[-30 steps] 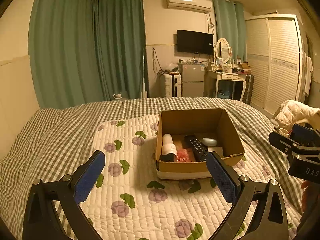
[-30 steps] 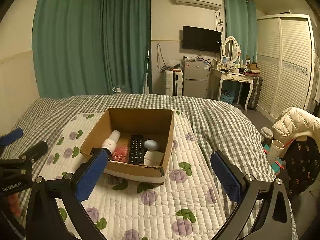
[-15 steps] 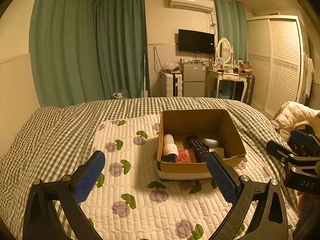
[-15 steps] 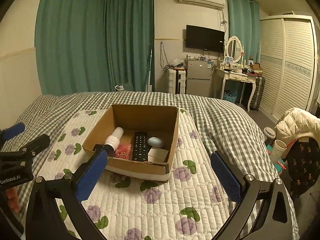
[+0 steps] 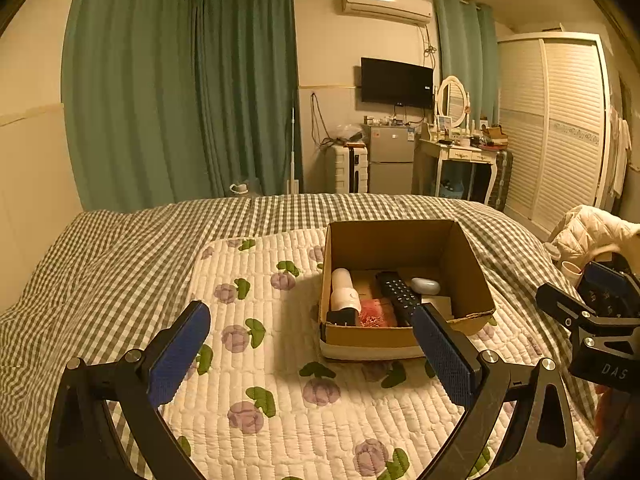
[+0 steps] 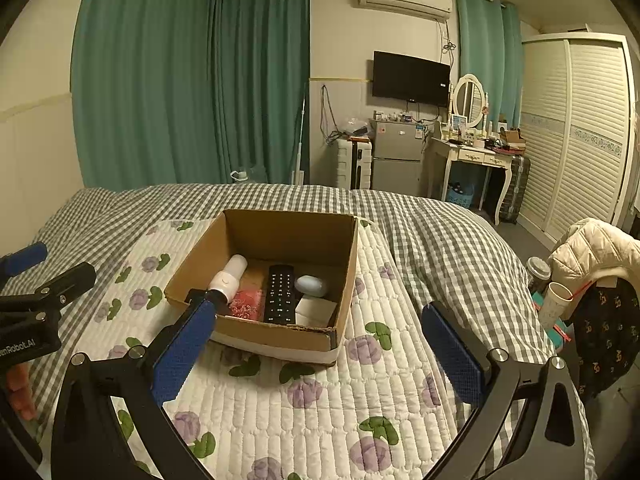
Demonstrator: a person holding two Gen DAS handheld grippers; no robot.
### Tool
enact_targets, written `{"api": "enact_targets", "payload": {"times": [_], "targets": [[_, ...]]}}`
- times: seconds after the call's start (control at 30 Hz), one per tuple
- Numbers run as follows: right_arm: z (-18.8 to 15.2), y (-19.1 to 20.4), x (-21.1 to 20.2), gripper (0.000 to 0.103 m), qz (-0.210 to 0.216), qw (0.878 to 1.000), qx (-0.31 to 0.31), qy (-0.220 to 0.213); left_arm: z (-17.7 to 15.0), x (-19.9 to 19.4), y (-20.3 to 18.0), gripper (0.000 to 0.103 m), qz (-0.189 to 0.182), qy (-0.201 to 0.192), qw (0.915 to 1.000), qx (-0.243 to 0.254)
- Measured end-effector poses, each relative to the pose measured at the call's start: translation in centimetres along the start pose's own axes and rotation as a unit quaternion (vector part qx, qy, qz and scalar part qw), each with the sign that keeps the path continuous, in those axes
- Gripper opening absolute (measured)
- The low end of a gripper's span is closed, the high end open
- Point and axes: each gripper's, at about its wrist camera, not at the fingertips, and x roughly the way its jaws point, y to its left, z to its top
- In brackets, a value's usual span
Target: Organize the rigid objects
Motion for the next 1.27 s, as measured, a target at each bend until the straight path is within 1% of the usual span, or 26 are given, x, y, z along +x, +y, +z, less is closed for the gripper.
{"api": "enact_targets", "payload": {"times": [0.4,0.6,1.1,1.27], "targets": [[-0.04,-0.40,0.01,0.103,-0.004,1.000,0.002,0.003,0.17,-0.42,-0.39,0.103,0.006,-0.004,1.0000,0.007],[-0.01,-0.40,0.07,0.103,-0.005,1.000,0.000,0.005,0.02,-0.53,-0.51,0.103,0.019,-0.010,0.9997,0.012],[-0.32,-0.25,0.38,0.103,-0.007,1.000,-0.008,0.011,-0.29,-0.24,-0.93,0.103,0.016,-0.005,0.9996,0.023],[-0.41,-0.31,0.46,0.103,-0.006,1.000,-0.008,0.014,-0.59,0.08,-0.71,0.103,0.011,0.003,0.9997,0.019]]}}
